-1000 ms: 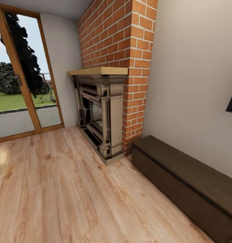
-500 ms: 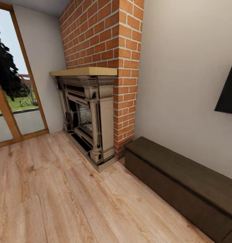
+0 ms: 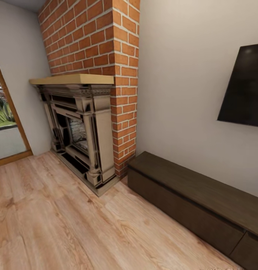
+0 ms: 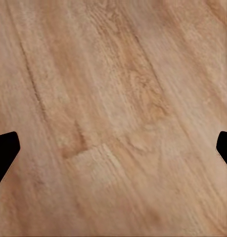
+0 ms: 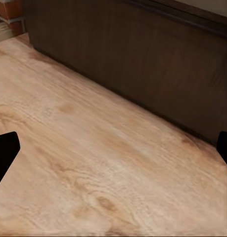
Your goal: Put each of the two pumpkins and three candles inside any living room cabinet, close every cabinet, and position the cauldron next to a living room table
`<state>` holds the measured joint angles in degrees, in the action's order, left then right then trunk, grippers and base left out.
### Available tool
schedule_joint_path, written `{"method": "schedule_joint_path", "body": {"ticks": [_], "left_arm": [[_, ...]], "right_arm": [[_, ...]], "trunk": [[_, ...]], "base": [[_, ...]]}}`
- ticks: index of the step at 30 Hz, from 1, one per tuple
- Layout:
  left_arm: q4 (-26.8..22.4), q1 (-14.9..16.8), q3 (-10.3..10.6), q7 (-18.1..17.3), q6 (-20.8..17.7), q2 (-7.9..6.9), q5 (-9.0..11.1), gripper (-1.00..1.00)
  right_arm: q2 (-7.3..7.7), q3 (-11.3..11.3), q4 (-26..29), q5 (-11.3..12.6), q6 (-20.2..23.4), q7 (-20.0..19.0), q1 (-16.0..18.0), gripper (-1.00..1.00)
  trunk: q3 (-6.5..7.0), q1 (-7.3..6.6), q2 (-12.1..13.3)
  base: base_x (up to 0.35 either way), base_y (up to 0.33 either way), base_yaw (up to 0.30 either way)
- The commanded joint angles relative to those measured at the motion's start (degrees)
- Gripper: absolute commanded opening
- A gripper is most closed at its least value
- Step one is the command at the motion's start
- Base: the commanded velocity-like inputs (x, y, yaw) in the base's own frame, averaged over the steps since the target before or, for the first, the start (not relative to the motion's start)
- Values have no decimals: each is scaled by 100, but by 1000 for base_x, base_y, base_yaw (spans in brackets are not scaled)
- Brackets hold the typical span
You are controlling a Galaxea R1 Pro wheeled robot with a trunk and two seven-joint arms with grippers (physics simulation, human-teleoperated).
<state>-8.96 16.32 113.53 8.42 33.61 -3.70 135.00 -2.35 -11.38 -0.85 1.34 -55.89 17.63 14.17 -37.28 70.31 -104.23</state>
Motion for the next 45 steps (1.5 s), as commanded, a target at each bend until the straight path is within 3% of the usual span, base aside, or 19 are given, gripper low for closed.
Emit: {"method": "schedule_joint_path", "body": {"ticks": [1, 13, 21, 36, 45], "left_arm": [[-27, 8, 46, 55, 32, -7, 0, 100], [-36, 7, 46, 50, 32, 1, 0, 100], [-36, 8, 46, 54, 23, 52, 0, 100], [-36, 8, 46, 55, 6, 71, 0, 100], [-36, 4, 46, 55, 6, 71, 0, 100]], "right_arm": [[-2, -47, -8, 13, 36, 41, 7, 100], [-2, 5, 5, 33, 296, 47, 7, 100], [6, 266, 6, 33, 298, 47, 7, 100], [11, 276, 6, 33, 298, 47, 7, 100], [14, 277, 6, 33, 302, 47, 7, 100]], "trunk": [[-6, 1, -3], [-6, 1, -3], [-6, 1, -3], [-6, 1, -3], [-6, 1, -3]], "base": [[173, 264, -295], [176, 263, -296], [74, 91, -296], [1, 6, -296], [0, 224, -296]]}}
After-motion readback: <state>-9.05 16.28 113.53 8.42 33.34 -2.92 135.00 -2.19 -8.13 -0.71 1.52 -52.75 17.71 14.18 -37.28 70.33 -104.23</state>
